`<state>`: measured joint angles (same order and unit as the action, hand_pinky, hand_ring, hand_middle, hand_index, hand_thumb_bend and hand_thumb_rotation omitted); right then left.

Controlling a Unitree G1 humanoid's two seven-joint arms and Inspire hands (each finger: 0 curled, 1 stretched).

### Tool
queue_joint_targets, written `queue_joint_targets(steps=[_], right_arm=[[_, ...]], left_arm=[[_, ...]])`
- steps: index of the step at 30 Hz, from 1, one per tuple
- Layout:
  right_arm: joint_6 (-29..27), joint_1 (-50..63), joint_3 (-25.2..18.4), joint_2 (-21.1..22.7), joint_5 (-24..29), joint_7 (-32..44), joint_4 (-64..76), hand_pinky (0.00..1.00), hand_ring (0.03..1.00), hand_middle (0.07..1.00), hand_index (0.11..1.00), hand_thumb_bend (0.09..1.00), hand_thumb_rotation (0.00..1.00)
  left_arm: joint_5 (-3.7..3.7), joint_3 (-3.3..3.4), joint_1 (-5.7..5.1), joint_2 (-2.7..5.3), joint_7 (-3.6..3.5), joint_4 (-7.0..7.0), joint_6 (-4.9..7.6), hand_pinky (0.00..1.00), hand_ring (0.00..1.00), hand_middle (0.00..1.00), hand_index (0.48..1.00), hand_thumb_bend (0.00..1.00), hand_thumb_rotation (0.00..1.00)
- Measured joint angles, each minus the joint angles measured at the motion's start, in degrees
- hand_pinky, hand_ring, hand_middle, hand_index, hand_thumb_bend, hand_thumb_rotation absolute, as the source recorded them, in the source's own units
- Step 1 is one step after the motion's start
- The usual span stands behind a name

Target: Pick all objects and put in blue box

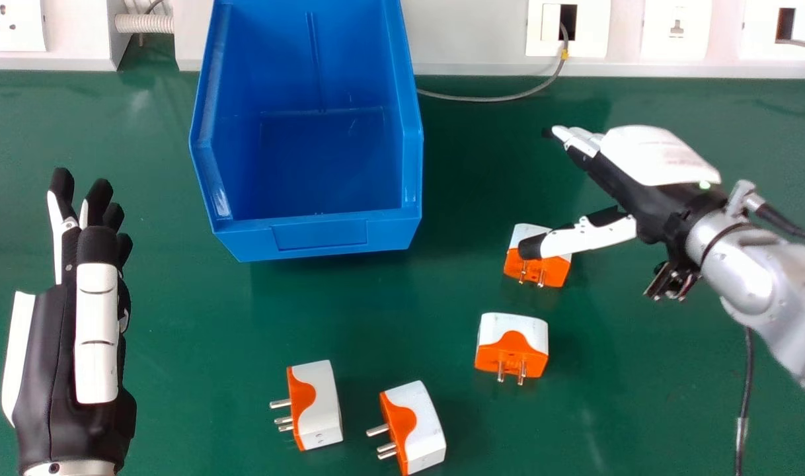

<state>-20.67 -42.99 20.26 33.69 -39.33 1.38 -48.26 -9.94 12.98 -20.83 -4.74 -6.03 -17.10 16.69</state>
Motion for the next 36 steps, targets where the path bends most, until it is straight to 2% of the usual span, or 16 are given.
queue_joint_targets(steps=[3,10,17,25,36], right_arm=[[-0.08,1.92,-0.05,1.62,0.07,0.26,3.42,0.86,0.933,0.952,0.953,1.000,0.90],[2.15,5.47,0.61,1.93,-1.36,0.77,5.09,0.85,0.931,0.947,0.949,1.000,0.90],[3.75,5.45,2.52,-0.24,-2.45,0.61,4.71,0.84,0.911,0.930,0.930,0.972,0.82],[7.29,2.92,6.17,-4.27,-4.90,1.17,-0.18,0.85,0.915,0.929,0.929,0.948,0.80],[9.11,-1.12,8.81,-6.41,-6.84,-0.21,-5.38,0.85,0.918,0.930,0.927,0.928,0.79]], left_arm=[[-0.12,0.01,-0.10,-0.01,-0.10,-0.03,-0.01,1.00,1.00,1.00,1.000,0.66,1.00],[-0.83,0.01,0.05,-0.23,-0.30,-0.16,-0.31,1.00,1.00,1.00,1.000,0.65,1.00],[-0.41,0.01,0.06,-0.34,-0.23,-1.11,-0.81,1.00,1.00,1.00,1.000,0.64,1.00],[-0.41,0.02,0.19,-0.32,-0.16,-1.50,-1.27,1.00,1.00,1.00,1.000,0.63,1.00],[-0.33,0.06,0.70,-0.31,-0.05,-1.54,-1.81,1.00,1.00,1.00,1.000,0.63,1.00]])
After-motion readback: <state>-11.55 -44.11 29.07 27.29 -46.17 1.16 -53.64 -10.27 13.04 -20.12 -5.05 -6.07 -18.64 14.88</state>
